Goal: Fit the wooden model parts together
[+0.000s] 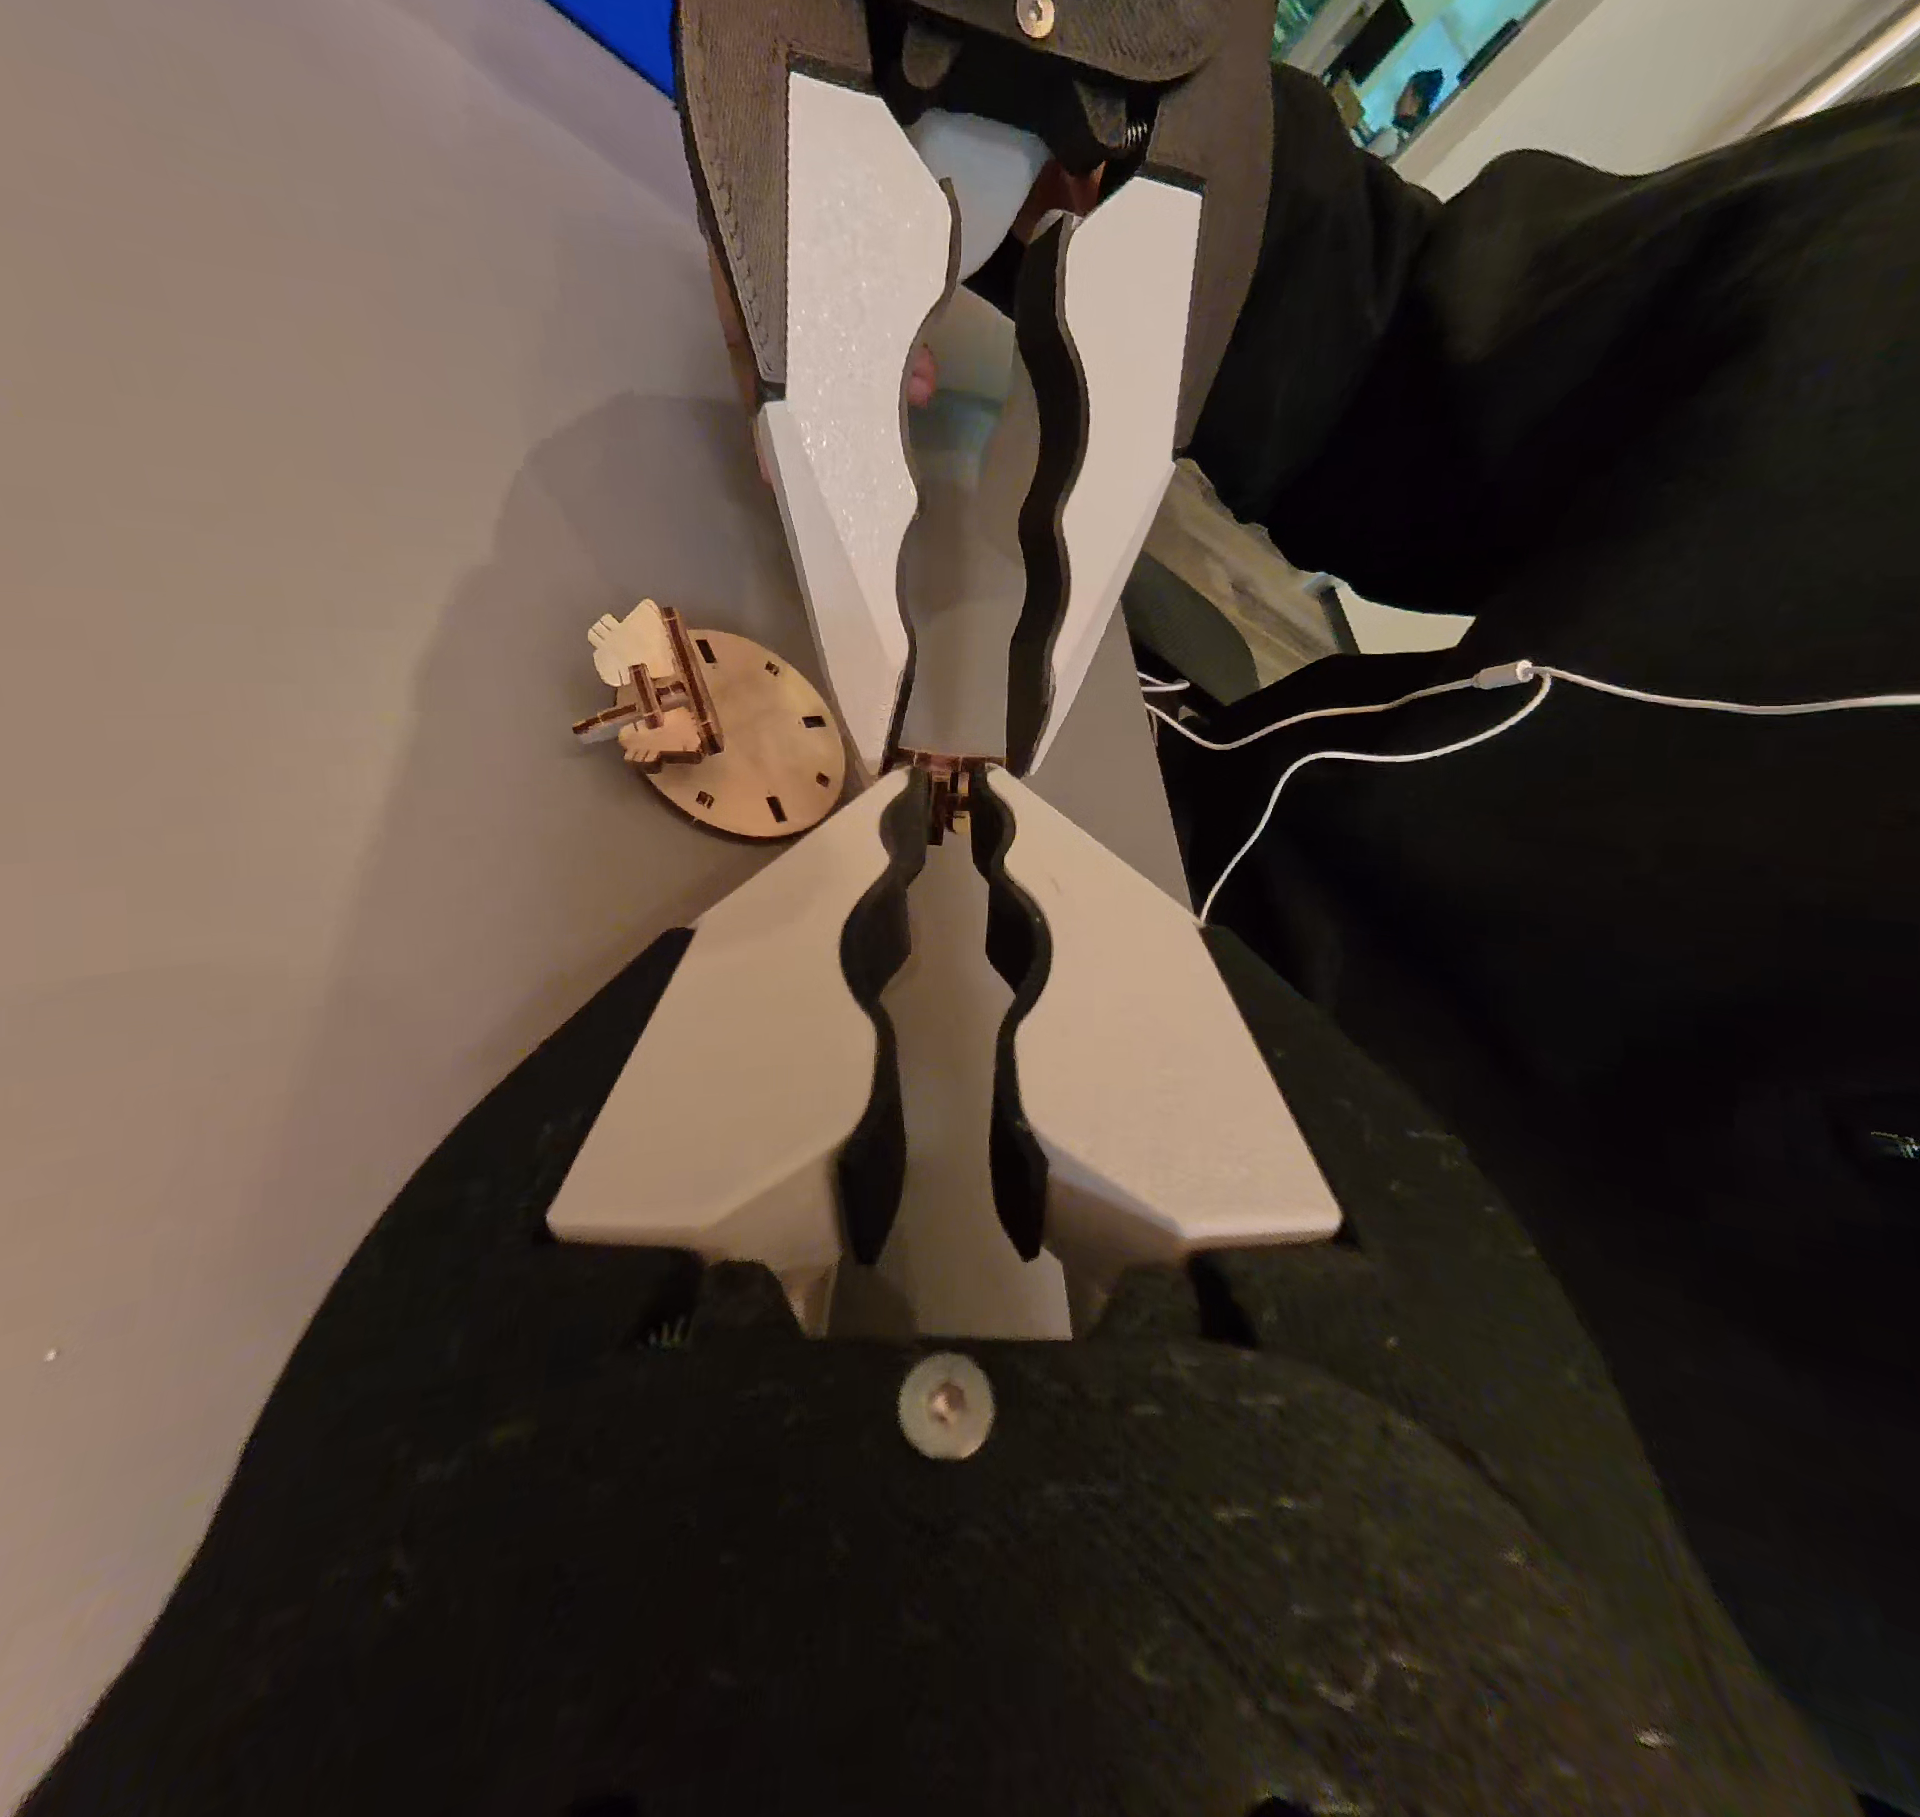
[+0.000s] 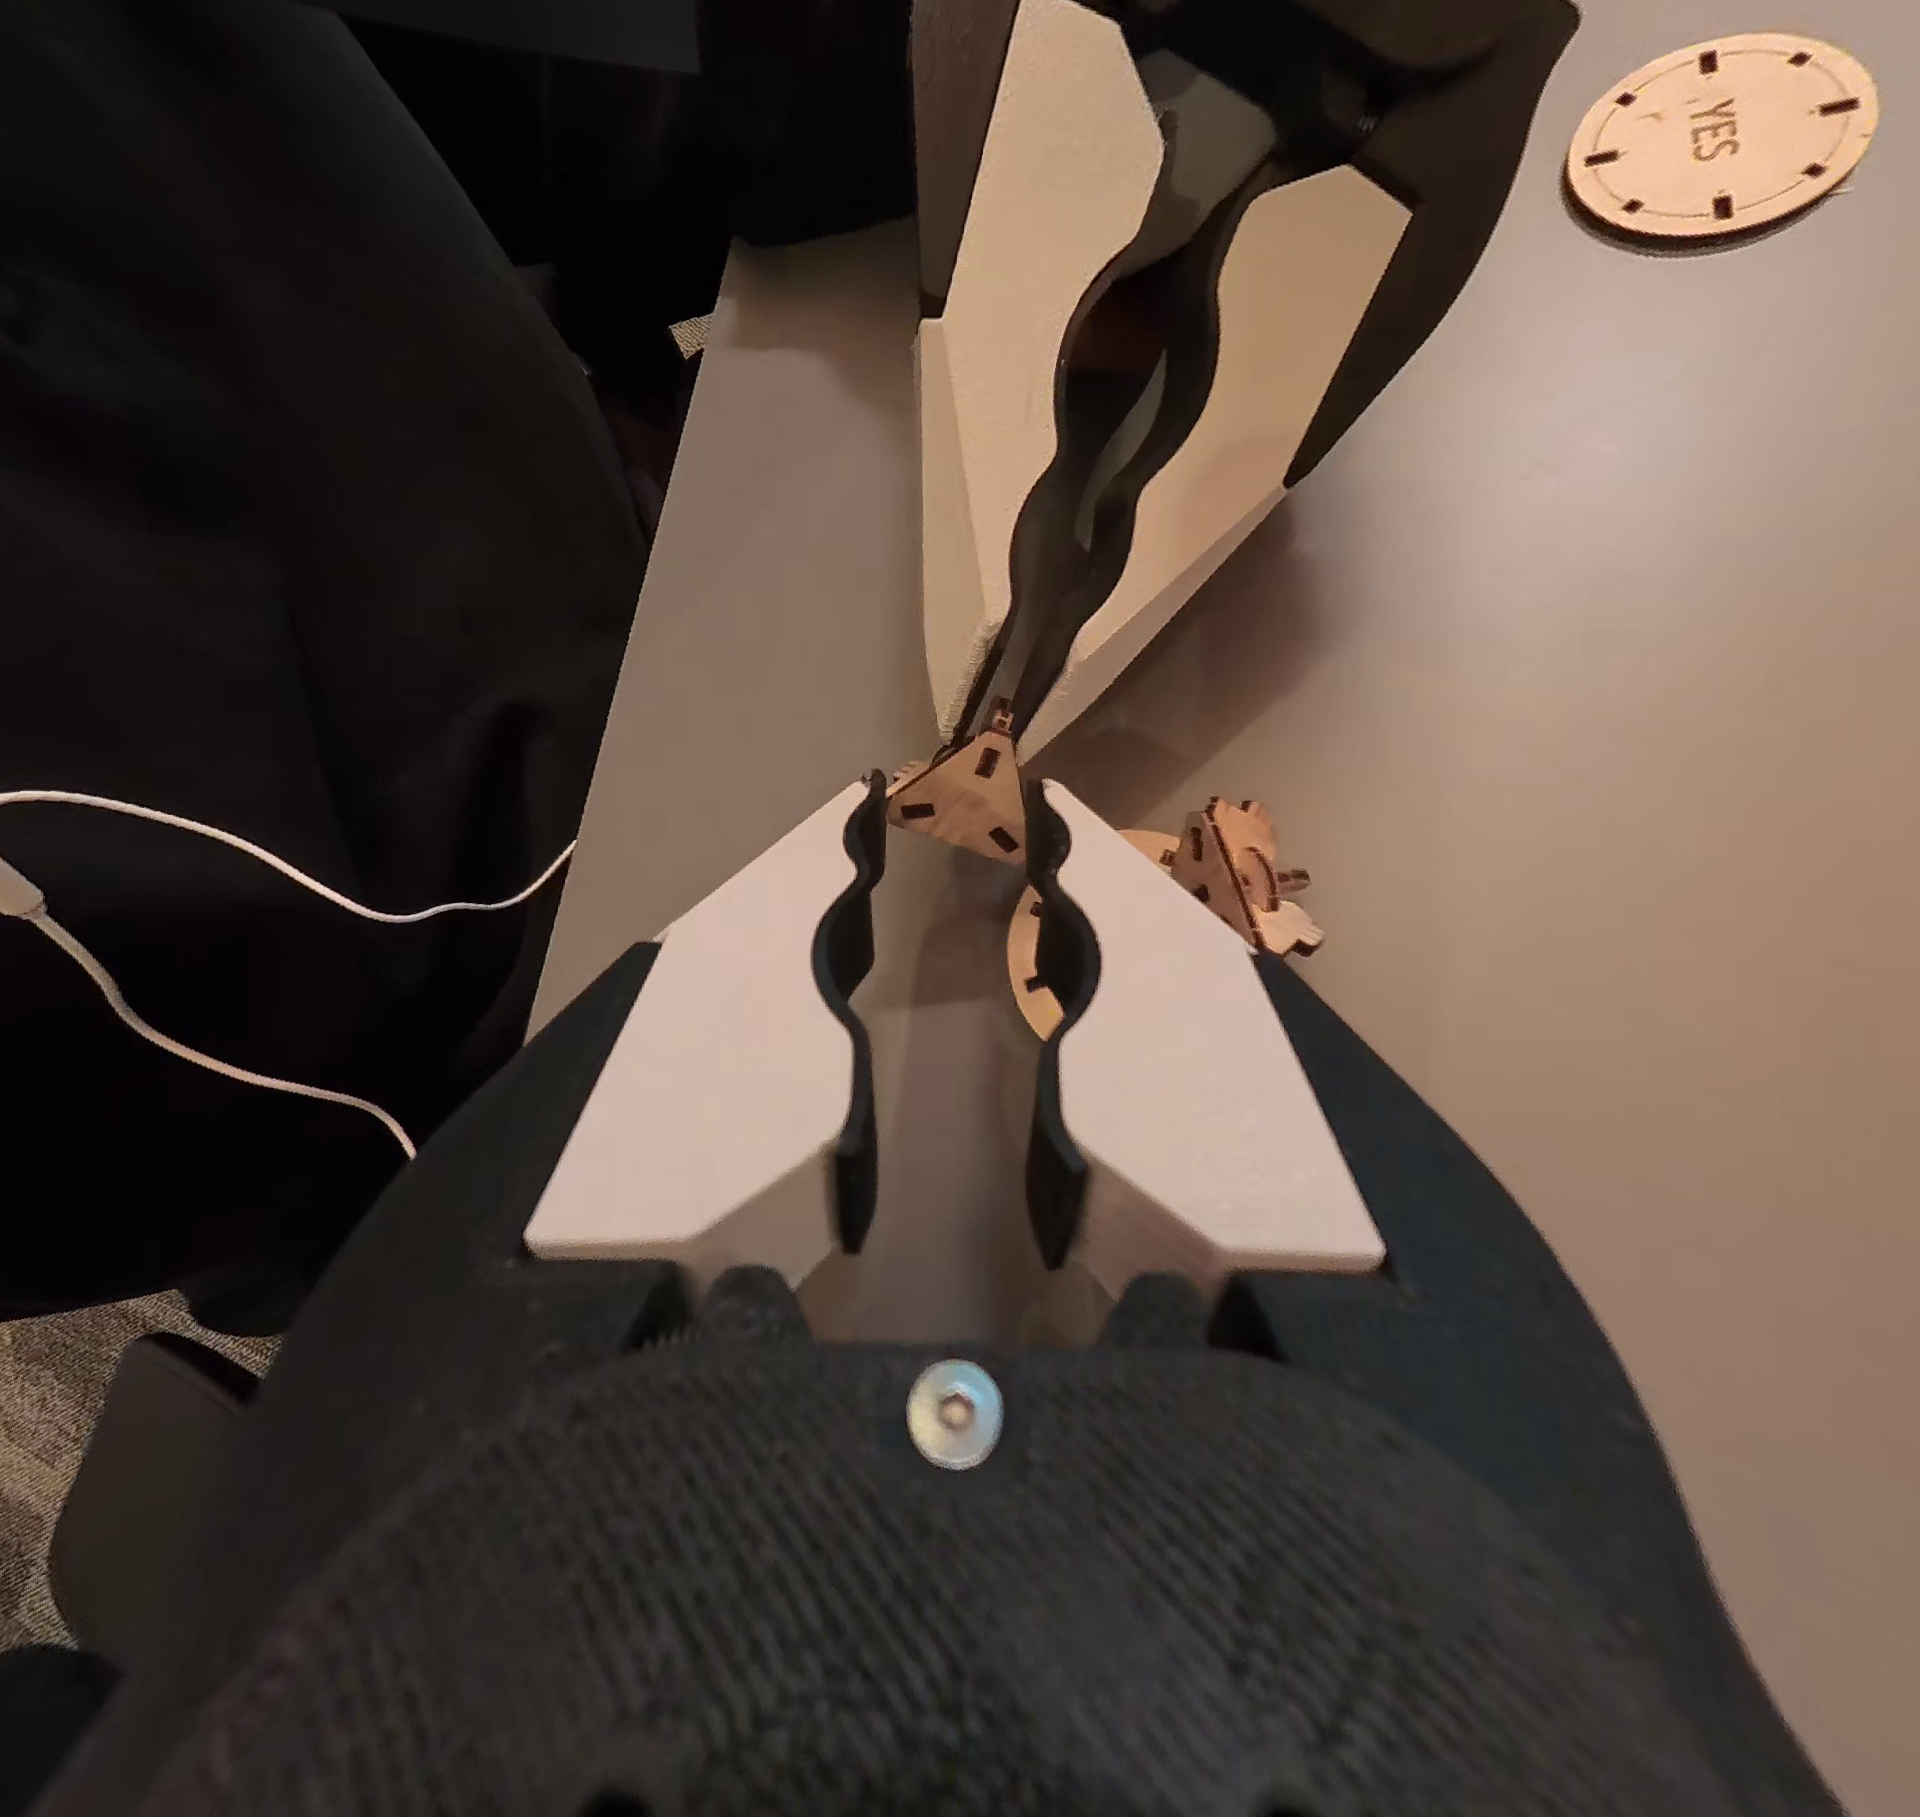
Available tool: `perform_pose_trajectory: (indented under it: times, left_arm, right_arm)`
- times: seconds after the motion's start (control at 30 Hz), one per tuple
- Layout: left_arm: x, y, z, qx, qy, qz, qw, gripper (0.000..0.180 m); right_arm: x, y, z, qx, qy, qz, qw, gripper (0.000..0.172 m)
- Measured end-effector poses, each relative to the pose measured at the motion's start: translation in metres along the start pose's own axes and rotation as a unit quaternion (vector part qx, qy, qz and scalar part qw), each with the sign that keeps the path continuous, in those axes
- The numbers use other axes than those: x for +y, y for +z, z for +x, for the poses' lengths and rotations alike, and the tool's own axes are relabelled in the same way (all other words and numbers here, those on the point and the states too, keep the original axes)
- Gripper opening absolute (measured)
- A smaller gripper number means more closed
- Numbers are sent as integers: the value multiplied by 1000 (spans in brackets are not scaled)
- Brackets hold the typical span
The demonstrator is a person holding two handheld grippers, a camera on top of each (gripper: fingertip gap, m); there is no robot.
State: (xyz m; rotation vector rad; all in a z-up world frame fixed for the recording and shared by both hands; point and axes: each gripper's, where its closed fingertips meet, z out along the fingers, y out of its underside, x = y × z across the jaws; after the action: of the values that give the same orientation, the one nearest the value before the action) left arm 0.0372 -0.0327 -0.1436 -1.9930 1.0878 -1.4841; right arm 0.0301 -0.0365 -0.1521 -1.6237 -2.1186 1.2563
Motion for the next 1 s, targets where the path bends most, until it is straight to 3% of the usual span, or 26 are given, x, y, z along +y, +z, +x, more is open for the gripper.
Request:
perform_pose_trajectory:
  times: [0.23, 0.67, 0.9, 1.0]
  left_arm:
    - [2, -1, -3, -12, -3, -6, 1000, 12]
    - [5, 3, 0, 1, -11, -15, 1000, 3]
    - [6, 5, -12, -18, -42, -10, 999, 1]
    - [5, 5, -18, -28, -57, -3, 998, 1]
  right_arm:
    - [-3, -4, 1, 5, 5, 15, 1000, 25]
    - [1, -4, -3, 9, 23, 39, 999, 25]
    - [-6, -17, 9, 68, 44, 110, 991, 30]
    - [-6, -23, 22, 127, 68, 122, 982, 27]
